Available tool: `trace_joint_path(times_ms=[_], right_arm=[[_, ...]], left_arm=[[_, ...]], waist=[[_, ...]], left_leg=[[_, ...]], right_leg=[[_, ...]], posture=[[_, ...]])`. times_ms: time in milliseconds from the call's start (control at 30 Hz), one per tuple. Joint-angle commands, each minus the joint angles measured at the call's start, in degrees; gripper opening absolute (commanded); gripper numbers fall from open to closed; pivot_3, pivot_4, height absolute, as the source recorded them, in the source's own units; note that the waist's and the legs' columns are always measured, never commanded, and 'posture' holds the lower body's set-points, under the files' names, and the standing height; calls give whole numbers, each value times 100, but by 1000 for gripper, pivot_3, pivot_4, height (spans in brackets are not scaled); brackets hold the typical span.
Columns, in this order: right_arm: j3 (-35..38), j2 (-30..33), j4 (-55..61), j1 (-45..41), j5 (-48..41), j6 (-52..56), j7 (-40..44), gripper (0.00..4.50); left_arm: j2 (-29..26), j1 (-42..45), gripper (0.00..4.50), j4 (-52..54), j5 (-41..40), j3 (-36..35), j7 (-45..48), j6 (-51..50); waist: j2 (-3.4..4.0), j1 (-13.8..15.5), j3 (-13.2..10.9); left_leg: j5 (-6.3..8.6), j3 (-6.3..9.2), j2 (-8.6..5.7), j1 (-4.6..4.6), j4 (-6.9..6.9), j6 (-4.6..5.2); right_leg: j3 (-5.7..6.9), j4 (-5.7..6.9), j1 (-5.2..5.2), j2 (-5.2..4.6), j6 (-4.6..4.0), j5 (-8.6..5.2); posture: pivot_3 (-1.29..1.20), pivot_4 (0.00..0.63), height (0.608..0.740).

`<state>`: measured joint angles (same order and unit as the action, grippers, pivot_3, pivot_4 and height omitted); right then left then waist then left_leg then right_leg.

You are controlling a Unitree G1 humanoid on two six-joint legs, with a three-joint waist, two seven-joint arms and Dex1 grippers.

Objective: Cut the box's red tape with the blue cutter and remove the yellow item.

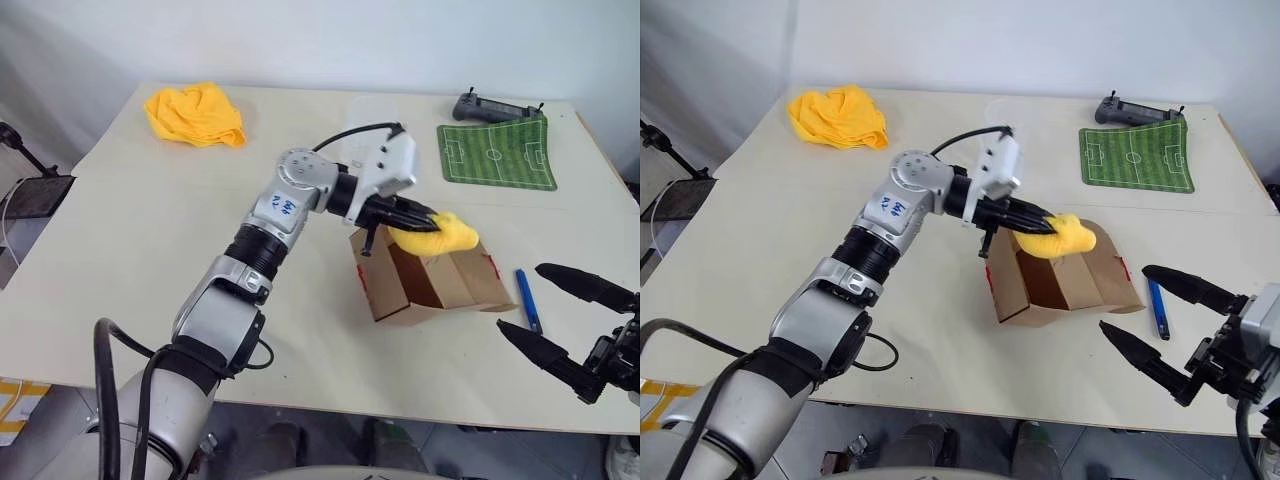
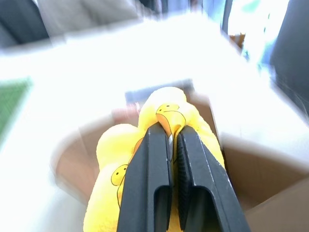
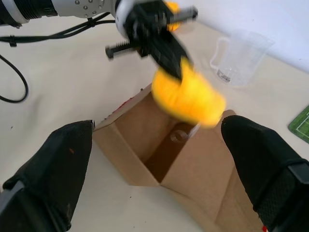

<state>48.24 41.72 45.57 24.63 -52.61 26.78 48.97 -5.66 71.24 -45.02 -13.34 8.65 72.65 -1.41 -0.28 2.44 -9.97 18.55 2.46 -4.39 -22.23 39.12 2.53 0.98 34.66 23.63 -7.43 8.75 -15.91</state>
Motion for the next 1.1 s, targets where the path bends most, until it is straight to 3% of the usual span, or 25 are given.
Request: trace_joint_path(times_ms=[33,133,267,367,500,667,933,1100], right_arm=[[-617,-120,13,-420,74,-245,-235,4500],[-869,-147,13,-576,89,-298,-282,4500],[-2183,-19,-22,-1288,443,-516,135,4500],[-2759,47,-233,-1629,822,-789,514,4500],[-3222,105,-909,-2210,1325,-1243,948,4500],[-3468,105,-1456,-2405,1595,-1748,1504,4500],[-2949,83,-1690,-2168,1578,-1883,1349,4500],[-2416,96,-1472,-1740,1425,-1925,1295,4500]], left_arm=[[-444,-107,34,-27,-1006,-1333,-89,162],[-696,-267,34,64,-1068,-1532,-39,71],[-2352,-2158,34,1143,-707,-2055,-412,87],[-3019,-3497,34,2154,-601,-2082,-402,101],[-3641,-4970,34,3065,-540,-2365,-710,-246],[-3467,-5372,1459,3834,-948,-2293,-982,-913],[-3566,-5404,3875,3916,-1259,-2436,-897,-1163],[-4143,-5855,3875,3716,-1528,-3244,-812,-1383]], waist=[[-3,-92,-2],[-2,-109,-2],[5,-265,5],[-10,-318,-5],[-27,-97,-12],[-26,79,-11],[-25,-92,-11],[-22,-200,-12]], left_leg=[[-3,1,1,-3,0,-4],[-9,5,5,1,-2,-15],[-7,2,3,23,-4,-20],[6,19,2,67,-31,-36],[21,48,10,62,-8,-39],[34,63,-14,65,-8,-23],[44,57,4,65,-12,-38],[48,54,22,68,-18,-49]], right_leg=[[1,1,2,-1,0,0],[2,14,8,3,0,-1],[-18,21,1,9,-2,-1],[-61,35,3,25,-17,-9],[-67,30,-8,42,-29,-13],[-77,11,-17,8,-37,-13],[-30,33,-9,13,-46,-19],[-31,32,-6,26,-53,-24]], posture=[[0,150,740],[0,150,740],[0,150,740],[0,150,740],[0,150,740],[0,150,740],[0,150,740],[0,150,740]])
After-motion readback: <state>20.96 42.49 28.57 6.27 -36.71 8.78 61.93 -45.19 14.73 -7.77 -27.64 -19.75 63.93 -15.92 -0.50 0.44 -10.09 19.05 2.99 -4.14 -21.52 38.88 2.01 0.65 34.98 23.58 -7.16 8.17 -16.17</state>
